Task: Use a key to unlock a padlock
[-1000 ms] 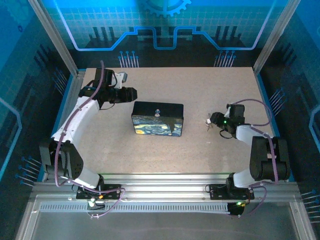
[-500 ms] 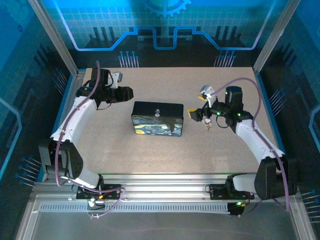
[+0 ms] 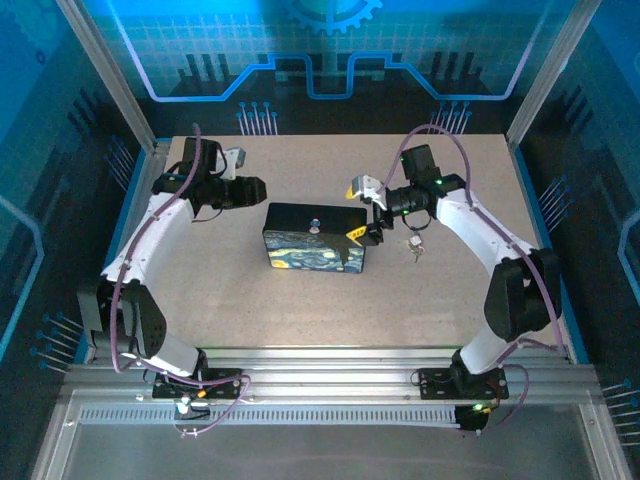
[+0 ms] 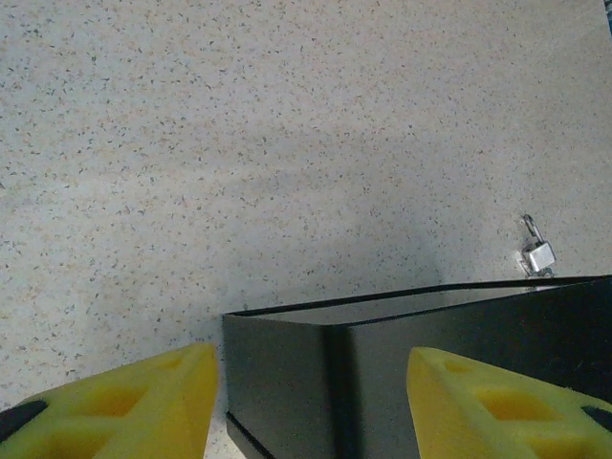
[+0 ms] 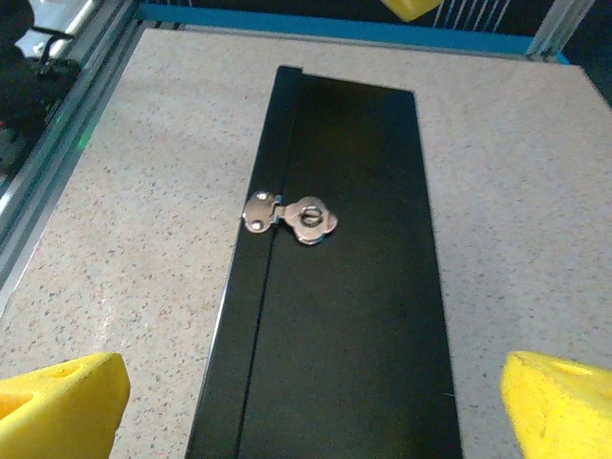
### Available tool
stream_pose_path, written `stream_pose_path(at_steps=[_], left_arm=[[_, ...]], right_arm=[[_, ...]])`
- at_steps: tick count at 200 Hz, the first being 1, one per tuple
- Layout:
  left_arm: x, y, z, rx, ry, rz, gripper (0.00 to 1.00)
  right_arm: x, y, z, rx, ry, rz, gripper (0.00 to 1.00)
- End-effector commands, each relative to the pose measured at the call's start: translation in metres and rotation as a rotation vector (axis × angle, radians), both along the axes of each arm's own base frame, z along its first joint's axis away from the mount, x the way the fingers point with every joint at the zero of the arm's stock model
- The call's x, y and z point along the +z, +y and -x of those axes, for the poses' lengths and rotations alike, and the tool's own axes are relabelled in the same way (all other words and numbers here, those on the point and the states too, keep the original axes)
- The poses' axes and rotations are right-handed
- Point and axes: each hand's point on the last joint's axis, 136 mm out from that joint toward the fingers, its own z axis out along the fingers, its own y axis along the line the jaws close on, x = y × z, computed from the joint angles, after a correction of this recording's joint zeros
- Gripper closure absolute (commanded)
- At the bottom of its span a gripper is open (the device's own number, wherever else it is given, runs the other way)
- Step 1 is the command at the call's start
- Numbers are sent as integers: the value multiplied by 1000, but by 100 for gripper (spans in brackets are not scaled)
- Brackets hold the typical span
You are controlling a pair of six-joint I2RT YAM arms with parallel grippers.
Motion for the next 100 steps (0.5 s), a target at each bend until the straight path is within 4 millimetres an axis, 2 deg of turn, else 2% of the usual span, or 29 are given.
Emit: stream_pose_path(at_steps=[1,52,100], left_arm=[[7,1,7,-11,-3,3,44],[6,2,9,-19,0,-8,44],[2,2,11,-20,5,-9,44]], right_arm=[[-13,7,4,30,8,62,0],[-32,9,-10,-39,15,177,0],[-40,7,-19,-121,26,250,0]])
